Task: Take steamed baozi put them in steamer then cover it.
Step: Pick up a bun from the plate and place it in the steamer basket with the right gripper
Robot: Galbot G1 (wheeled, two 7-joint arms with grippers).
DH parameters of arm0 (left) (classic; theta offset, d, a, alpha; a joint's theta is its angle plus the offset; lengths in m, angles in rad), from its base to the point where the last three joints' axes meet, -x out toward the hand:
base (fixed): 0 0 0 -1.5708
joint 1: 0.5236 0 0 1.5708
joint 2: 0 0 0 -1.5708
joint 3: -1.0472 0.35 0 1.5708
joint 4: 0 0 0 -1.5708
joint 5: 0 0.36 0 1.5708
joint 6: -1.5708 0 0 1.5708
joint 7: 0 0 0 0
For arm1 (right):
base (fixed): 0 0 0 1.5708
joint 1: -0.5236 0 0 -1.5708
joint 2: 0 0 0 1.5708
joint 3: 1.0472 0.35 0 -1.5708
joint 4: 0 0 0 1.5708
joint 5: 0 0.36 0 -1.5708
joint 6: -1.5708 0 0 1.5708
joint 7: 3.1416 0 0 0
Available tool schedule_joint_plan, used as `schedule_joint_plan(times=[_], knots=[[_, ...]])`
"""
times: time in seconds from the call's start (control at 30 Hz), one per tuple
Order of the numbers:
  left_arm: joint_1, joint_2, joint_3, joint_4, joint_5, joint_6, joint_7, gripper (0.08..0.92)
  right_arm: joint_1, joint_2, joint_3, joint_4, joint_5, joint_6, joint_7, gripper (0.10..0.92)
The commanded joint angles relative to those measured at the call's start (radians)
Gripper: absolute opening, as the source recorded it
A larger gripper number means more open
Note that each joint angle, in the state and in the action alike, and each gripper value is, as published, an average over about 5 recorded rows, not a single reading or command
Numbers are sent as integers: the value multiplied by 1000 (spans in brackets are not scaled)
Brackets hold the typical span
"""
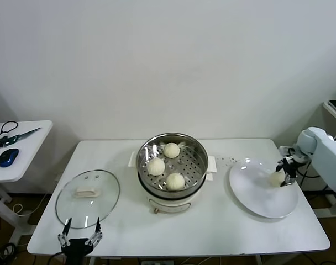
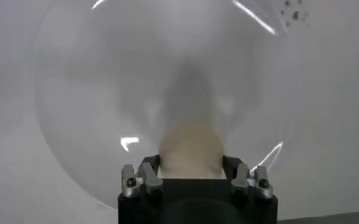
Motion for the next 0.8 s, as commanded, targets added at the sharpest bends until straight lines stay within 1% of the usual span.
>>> schedule_joint_plan(times=[0.03,0.17,0.37,0.63,0.8], knots=[[1,3,11,-2,0,2,9,823,372,17,-385,120,369,-88,3,679],[0,0,17,-12,1,1,9,823,547,64,-572,178,535,-133,17,679],[-3,0,33,-15,3,1,12,823,711,128,-722,332,760,-244,72,679],[-16,4,54,-17,6,5,18,823,800,254,-873,472,975,-333,150,687],[-11,4,63,-19,5,4,19,823,795,333,-925,525,1040,-365,197,683]])
